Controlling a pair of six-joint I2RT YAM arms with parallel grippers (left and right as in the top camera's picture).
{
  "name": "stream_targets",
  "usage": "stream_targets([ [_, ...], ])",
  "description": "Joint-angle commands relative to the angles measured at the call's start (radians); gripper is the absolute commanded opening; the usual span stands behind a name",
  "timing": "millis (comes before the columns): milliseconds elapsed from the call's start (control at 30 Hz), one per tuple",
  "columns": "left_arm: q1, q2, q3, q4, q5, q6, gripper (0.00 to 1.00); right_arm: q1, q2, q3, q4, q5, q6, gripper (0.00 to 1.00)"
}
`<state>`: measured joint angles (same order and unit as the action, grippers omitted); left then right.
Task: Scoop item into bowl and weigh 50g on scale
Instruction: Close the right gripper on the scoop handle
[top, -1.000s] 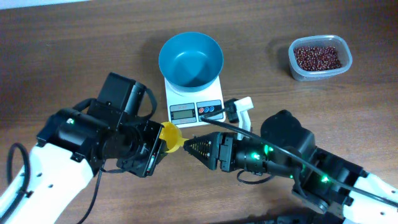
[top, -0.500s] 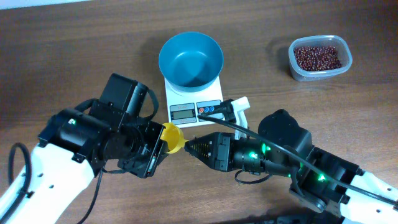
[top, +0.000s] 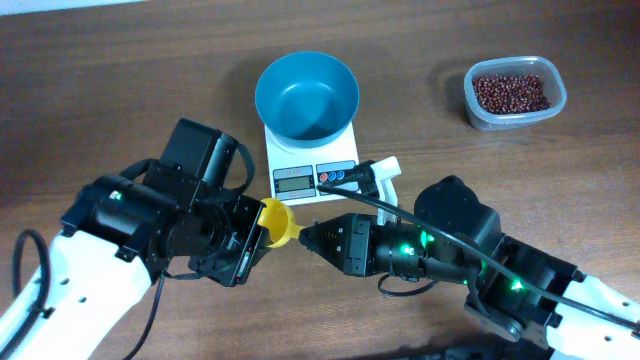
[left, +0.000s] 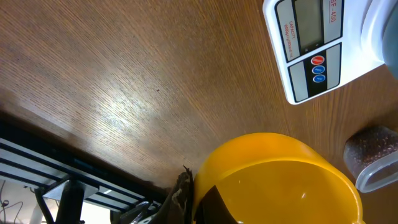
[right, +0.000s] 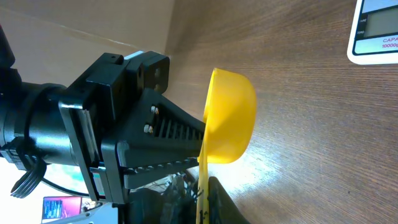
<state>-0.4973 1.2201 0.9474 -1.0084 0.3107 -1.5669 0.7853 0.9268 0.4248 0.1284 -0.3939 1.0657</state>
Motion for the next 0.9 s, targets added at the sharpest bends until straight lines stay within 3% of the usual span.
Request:
stream_targets([
  [0,-0.005,0.003,-0.004,-0.004,0.008,0.013,0.0,0.008,0.001,0.021,0.011,-0.021,-0.01,0.14],
  [300,-0.005,0.003,-0.004,-0.043,0.011,0.013,0.0,0.008,0.001,0.021,0.011,-0.021,-0.01,0.13],
  [700,-0.005,0.003,-0.004,-0.043,0.01,0.013,0.0,0.008,0.001,0.021,0.01,-0.021,-0.01,0.04],
  [767,-0.005,0.003,-0.004,-0.044,0.01,0.013,0.09,0.008,0.001,0.021,0.01,-0.021,-0.01,0.04],
  [867,-0.005,0.003,-0.004,-0.044,0.006,0.013,0.38,0.007,0.001,0.021,0.003,-0.021,-0.036,0.04],
])
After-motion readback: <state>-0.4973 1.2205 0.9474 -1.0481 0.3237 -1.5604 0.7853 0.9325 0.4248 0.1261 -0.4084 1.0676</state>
